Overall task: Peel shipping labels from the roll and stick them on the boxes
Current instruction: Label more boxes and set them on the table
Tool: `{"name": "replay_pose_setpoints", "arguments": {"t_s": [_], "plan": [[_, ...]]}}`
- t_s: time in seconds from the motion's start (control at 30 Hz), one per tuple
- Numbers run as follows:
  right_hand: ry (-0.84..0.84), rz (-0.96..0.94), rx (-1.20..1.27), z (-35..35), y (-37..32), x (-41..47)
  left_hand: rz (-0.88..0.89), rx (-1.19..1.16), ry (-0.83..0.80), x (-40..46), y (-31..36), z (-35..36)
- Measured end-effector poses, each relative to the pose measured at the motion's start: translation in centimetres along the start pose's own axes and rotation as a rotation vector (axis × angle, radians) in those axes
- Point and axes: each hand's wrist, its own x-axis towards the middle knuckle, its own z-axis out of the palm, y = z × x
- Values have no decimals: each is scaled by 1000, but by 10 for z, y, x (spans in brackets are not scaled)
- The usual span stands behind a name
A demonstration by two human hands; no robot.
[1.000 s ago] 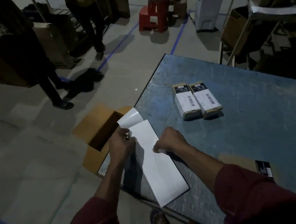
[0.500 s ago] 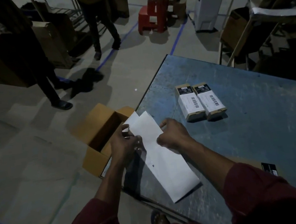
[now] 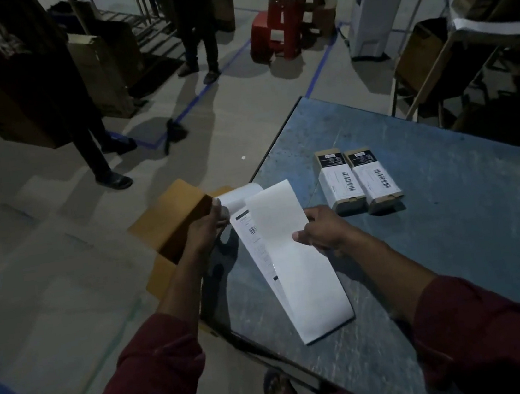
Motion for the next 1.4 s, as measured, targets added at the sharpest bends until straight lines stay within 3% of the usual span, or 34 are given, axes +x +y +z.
{"name": "replay_pose_setpoints", "arguments": {"t_s": [0.1,0.27,0.37,0.47,0.53,0.6,0.67,0.77,0.87,1.0,1.13,1.17,1.23,1.3,1.33,1.4], "plan": [[-26,78,149,-6,3,5,103,11,-4,-5,3,6],[-30,216,335,-20,11,0,-3,-128,84,-6,16,5],[46,236,281,-21,23,-6,0,-96,109,-4,6,-3],[108,230,-34,-16,27,-16,-20,-94,216,-1,-8,-6],[188,241,-511,-13,21,-22,-17,-127,299,-8,-9,-5],[297,134,-919,-8,12,-30,2,-167,333,-9,-13,-5],[334,-74,-1038,0,-2,-35,19,-200,314,-8,-16,-7],[160,-386,-865,20,-16,-29,58,-249,287,-6,-19,-9],[-129,-324,-557,43,-20,-22,102,-265,260,-12,-17,-6],[-138,-286,-740,57,-4,-16,132,-290,307,-17,-15,-5],[-115,-227,-701,61,5,-12,113,-324,358,-24,-20,-3],[-106,-204,-668,60,5,-13,146,-260,401,-28,-21,-1],[-99,-173,-595,59,7,-12,299,81,534,-39,-20,0],[-107,-174,-534,58,10,-11,600,469,639,-51,-23,-1],[-111,-185,-513,57,13,-10,746,577,576,-55,-26,-2],[-115,-207,-451,57,17,-11,874,693,254,-65,-32,1]]}}
